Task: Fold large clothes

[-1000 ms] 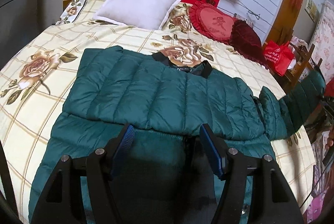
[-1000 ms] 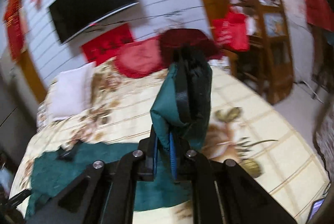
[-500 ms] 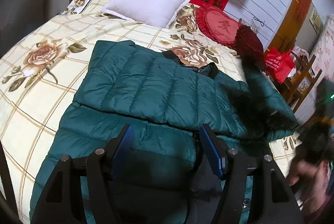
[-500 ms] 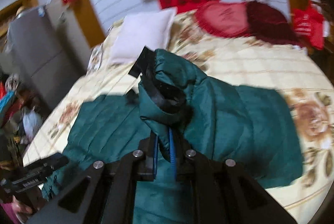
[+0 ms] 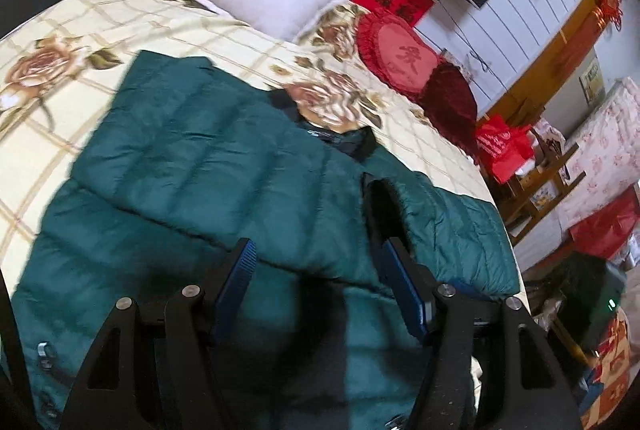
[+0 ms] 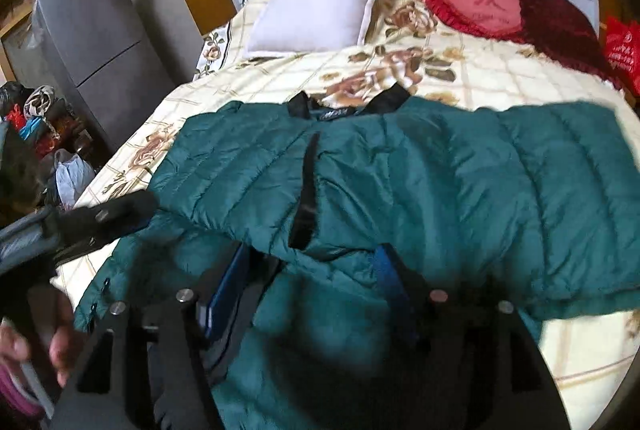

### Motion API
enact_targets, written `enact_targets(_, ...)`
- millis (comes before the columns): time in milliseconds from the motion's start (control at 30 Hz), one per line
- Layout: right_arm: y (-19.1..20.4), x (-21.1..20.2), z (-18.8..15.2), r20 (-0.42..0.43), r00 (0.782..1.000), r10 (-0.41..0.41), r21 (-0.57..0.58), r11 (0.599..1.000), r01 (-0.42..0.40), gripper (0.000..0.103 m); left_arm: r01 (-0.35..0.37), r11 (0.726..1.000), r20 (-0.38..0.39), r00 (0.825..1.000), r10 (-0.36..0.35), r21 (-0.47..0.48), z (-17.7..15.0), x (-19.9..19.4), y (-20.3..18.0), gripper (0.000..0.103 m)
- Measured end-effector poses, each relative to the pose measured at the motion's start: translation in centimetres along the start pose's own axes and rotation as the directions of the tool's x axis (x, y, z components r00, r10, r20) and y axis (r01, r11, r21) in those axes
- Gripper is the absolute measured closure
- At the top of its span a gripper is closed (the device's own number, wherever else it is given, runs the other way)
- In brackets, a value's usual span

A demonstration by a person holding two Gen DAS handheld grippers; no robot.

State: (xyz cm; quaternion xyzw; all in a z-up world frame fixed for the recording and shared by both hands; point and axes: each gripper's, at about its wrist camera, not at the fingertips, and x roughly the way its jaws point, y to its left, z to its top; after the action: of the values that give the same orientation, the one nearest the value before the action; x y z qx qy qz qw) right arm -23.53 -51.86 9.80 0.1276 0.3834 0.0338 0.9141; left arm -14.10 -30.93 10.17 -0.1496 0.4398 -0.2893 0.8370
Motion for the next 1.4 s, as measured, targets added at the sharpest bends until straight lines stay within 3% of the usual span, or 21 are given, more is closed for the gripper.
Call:
enact_targets(367, -5.5, -7.7, -3.1, 0.028, 0.996, -0.087, 0.039, 0.996, 0.086, 0.034, -0.04, 0.989, -0.157, 0.986, 0.062, 0.14, -2.2, 8.3, -7.3, 0.031)
enact_targets(400, -5.9, -8.0, -3.3, 0.031, 0.996, -0.088, 0.045, 0.995, 0.087, 0.034, -0.031, 0.986, -0.156, 0.986, 0.056, 0.161, -2.4, 8.7, -7.8, 0.034)
enact_targets(467, -6.7, -8.9, -3.7, 0.04, 0.994, -0.098, 0.054, 0.994, 0.095, 0.033, -0.02, 0.982, -0.166, 0.985, 0.052, 0.187, -2.7, 9.1, -8.5, 0.07)
enact_targets(567, -7.8, -9.7, -4.1, 0.056, 0.99, -0.13, 0.066, 0.99, 0.126, 0.033, 0.003, 0.983, -0.153, 0.988, 0.026, 0.182, -2.1, 8.0, -8.7, 0.076)
enact_targets(667, -8.9, -10.1, -4.1, 0.064, 0.986, -0.155, 0.102, 0.984, 0.148, 0.033, -0.025, 0.974, -0.074, 0.996, 0.043, 0.225, -0.8, 5.6, -8.8, 0.081)
enact_targets(967, -10.7, -9.8, -3.5, 0.076, 0.981, -0.176, 0.218, 0.963, 0.156, 0.033, -0.115, 0.967, 0.026, 0.993, 0.112, 0.226, 3.2, 0.8, -4.6, 0.081)
enact_targets(1167, -9.9, -9.3, -1.9, 0.099, 0.978, -0.184, 0.224, 0.962, 0.158, 0.033, -0.248, 0.944, 0.127, 0.966, 0.224, 0.22, 5.9, -2.6, 0.6, 0.081)
enact_targets(1267, -9.3, -8.2, -0.7, 0.106, 0.976, -0.188, 0.235, 0.959, 0.159, 0.033, -0.299, 0.936, 0.127, 0.952, 0.279, 0.187, 6.9, -3.0, 3.8, 0.081)
enact_targets(1400, -8.0, -5.1, 1.1, 0.088, 0.982, -0.168, 0.227, 0.963, 0.144, 0.033, -0.314, 0.938, 0.079, 0.949, 0.305, 0.145, 6.7, -2.2, 7.2, 0.081)
